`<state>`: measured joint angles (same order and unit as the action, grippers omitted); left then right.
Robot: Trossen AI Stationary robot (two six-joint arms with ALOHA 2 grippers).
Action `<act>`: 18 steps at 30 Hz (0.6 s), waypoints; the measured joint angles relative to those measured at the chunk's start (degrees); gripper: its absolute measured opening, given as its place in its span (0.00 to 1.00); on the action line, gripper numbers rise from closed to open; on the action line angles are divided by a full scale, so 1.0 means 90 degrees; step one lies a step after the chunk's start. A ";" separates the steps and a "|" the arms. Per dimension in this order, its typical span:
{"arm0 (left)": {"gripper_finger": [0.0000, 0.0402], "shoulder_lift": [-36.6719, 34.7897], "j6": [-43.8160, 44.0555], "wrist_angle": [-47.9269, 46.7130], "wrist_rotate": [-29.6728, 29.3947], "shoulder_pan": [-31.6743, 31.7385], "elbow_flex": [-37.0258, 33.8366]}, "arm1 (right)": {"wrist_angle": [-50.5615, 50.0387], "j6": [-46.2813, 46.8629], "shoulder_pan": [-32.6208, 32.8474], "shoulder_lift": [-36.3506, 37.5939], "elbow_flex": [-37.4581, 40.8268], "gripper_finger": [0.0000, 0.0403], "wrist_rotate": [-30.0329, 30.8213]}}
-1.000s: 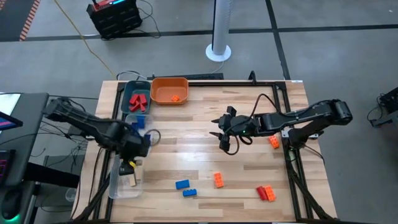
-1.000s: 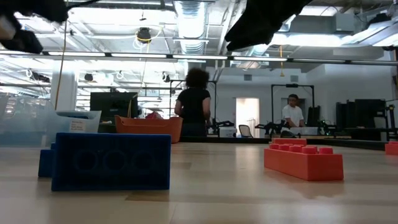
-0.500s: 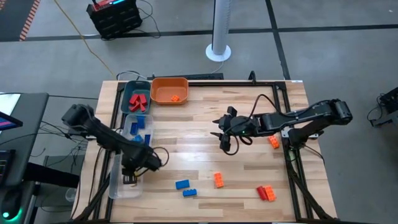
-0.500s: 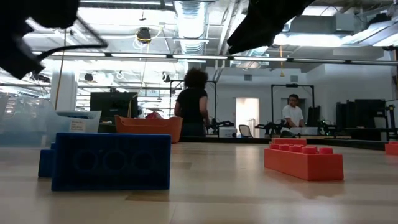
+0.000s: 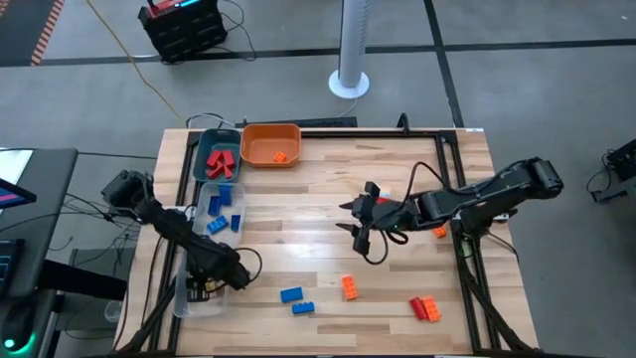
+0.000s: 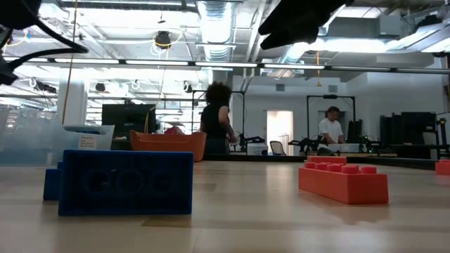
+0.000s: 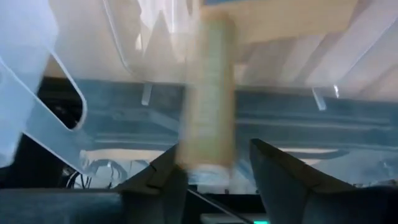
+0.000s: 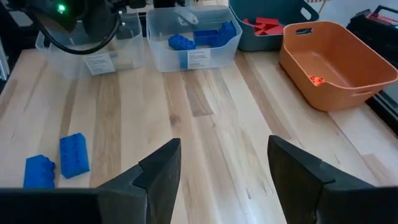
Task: Sort blocks
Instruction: Put the wooden brown block into the bottom transparent bin, then put the blue game piece into the top transparent bin
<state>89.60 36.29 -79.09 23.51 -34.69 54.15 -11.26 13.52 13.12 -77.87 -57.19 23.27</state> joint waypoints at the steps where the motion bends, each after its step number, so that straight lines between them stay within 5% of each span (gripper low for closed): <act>1: 0.43 0.0000 -0.0016 -0.0051 0.0042 -0.0024 -0.0001 | -0.0003 0.0043 0.0059 0.0000 0.0000 0.59 0.0052; 7: 0.45 -0.0072 -0.0100 -0.0595 0.0350 -0.0155 0.0358 | 0.0305 0.0332 0.0670 -0.0346 -0.0005 0.59 0.0325; 18: 0.42 -0.0630 0.0328 -0.0627 -0.2391 -0.0289 0.2207 | 0.2091 0.0135 0.1627 -0.2683 -0.0588 0.59 0.0381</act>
<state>83.93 39.25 -84.74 2.00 -37.30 74.01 7.56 14.74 27.76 -102.01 -62.48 26.70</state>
